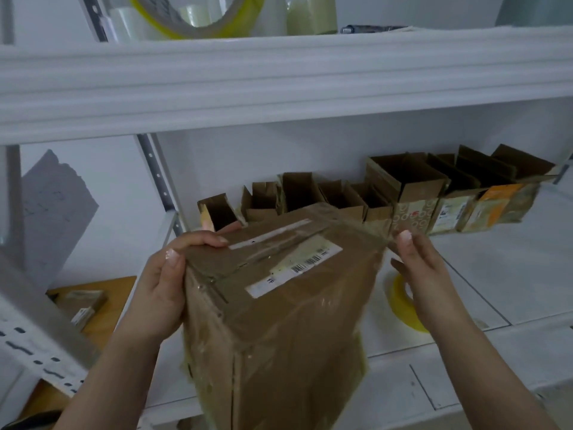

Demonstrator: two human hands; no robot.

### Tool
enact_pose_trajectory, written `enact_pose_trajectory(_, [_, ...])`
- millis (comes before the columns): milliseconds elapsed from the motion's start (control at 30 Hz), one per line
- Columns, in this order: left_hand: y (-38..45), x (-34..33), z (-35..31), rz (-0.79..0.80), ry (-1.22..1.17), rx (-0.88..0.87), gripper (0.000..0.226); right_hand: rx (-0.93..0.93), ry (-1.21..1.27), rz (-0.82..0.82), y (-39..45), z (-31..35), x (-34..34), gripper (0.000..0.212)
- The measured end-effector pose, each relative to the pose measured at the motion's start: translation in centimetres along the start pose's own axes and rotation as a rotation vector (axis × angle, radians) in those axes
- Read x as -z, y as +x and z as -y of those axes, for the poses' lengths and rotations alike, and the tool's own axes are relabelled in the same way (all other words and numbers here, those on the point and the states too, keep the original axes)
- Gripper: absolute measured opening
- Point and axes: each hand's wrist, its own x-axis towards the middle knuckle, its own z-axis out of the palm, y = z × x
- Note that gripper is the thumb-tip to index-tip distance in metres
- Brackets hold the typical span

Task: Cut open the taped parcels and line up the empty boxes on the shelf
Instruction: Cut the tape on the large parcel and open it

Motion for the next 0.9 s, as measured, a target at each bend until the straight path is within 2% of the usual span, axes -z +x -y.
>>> enact_pose_trajectory(67, [0.2,-0.5,0.3,0.035,-0.049,0.028,0.055,-0.063,0.191,0.122,0.2,-0.2,0.3,0.098])
enact_pose_trajectory(133, [0.2,-1.3,1.0,0.001,0.119,0.0,0.065,-0.11,0.317,0.239,-0.5,-0.2,-0.1,0.092])
enact_pose_trajectory(200, [0.4,-2.1,1.6,-0.064,0.31,0.008,0.069,-0.119,0.38,0.189,-1.1,-0.4,-0.3,0.099])
enact_pose_trajectory(300, [0.9,-3.1,1.9,-0.284,0.394,0.289,0.055,-0.098,0.371,0.027,-2.2,-0.9,-0.2,0.115])
enact_pose_trajectory(367, [1.4,-3.6,1.9,-0.304,0.412,0.436,0.038,-0.07,0.308,-0.042,-2.8,-1.3,-0.3,0.11])
enact_pose_trajectory(433, [1.9,-3.8,1.7,-0.268,0.402,0.481,0.033,-0.033,0.251,-0.074,-3.7,-1.7,-0.7,0.104])
enact_pose_trajectory(533, [2.7,-4.1,0.7,-0.149,0.37,0.555,0.052,0.016,0.251,-0.054,-5.1,-2.2,-1.6,0.095])
enact_pose_trajectory(600, [3.6,-4.2,0.4,-0.021,0.601,0.524,0.065,0.068,0.249,-0.095,-6.3,-2.5,-2.4,0.073])
enact_pose_trajectory(700, [6.3,-3.9,1.0,0.113,0.965,0.339,0.067,0.064,0.288,-0.227,-7.4,-3.2,-3.1,0.037])
enact_pose_trajectory(767, [8.0,-3.3,2.5,0.192,1.034,0.301,0.07,-0.002,0.261,-0.251,-7.1,-4.4,-2.8,0.024])
enact_pose_trajectory(800, [8.5,-3.0,3.5,0.24,1.017,0.301,0.07,-0.013,0.211,-0.24,-6.6,-5.1,-2.5,0.023])
enact_pose_trajectory(900, [8.3,-2.3,5.9,0.356,0.937,0.317,0.076,0.009,0.019,-0.127,-4.6,-6.7,-1.3,0.037])
